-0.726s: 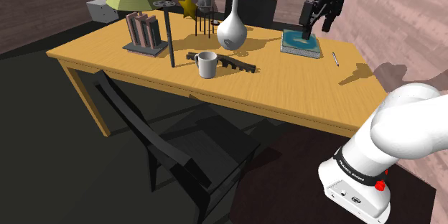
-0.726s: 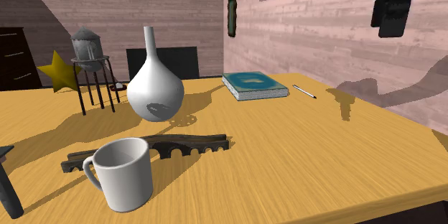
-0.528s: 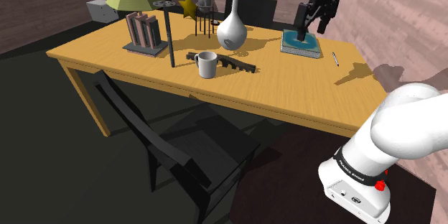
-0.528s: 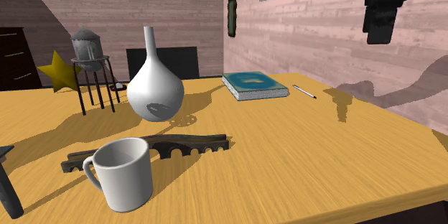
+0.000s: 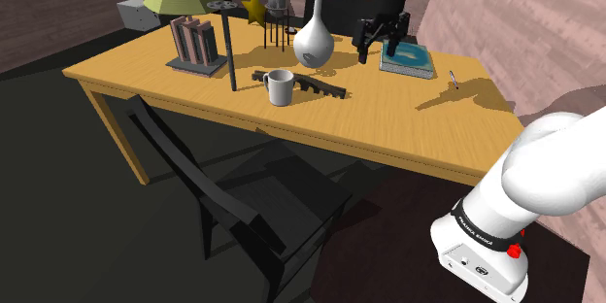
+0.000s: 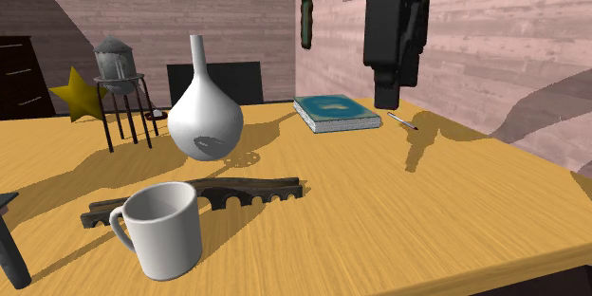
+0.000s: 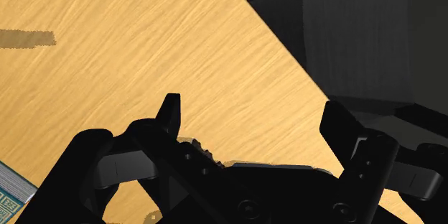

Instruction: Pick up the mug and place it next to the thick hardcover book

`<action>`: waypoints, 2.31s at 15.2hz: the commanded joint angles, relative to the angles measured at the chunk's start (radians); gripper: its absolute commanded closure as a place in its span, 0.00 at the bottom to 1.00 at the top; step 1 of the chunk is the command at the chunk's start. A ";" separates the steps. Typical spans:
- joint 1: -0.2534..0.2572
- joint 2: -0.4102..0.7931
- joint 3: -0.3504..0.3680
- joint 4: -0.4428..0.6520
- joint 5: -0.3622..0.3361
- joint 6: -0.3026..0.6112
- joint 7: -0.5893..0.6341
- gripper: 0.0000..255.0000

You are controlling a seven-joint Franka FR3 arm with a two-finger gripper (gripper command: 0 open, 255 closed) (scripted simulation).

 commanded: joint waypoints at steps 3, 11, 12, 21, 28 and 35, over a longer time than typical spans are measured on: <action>0.004 0.143 0.010 0.065 0.024 0.087 0.042 0.00; 0.012 0.435 0.023 0.253 0.062 0.210 0.114 0.00; 0.012 0.472 0.024 0.282 0.066 0.221 0.122 0.00; 0.019 0.817 0.028 0.616 0.100 0.257 0.187 0.00; 0.022 0.875 0.029 0.608 0.104 0.325 0.191 0.00; 0.023 0.883 0.029 0.598 0.104 0.343 0.191 0.00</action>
